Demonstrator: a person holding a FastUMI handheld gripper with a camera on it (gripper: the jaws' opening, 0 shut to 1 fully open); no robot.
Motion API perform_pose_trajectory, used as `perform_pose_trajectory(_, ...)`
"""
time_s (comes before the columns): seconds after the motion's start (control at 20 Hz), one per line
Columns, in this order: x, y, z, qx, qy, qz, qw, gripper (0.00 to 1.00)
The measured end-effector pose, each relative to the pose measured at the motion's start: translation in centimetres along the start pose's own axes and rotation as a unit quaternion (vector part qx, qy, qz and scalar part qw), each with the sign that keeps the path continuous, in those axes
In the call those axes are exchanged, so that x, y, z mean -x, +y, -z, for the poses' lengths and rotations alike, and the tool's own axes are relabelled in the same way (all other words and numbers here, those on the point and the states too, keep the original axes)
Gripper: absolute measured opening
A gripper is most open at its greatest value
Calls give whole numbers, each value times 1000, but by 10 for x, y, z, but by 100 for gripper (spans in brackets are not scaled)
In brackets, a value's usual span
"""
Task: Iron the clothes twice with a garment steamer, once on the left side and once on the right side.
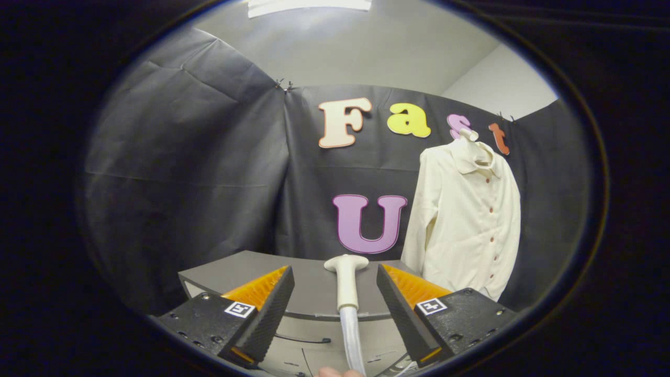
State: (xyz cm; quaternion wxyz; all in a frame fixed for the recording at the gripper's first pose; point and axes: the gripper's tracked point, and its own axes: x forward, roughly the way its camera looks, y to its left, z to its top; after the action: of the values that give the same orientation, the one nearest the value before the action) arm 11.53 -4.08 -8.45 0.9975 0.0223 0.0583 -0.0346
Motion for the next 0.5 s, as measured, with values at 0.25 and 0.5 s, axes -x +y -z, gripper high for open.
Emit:
perform_pose_trajectory(0.25, -33, -4, 17, -9, 25, 4, 1000, 96)
perform_pose_trajectory(0.5, -66, 3, 39, -16, 63, 0, 998, 96)
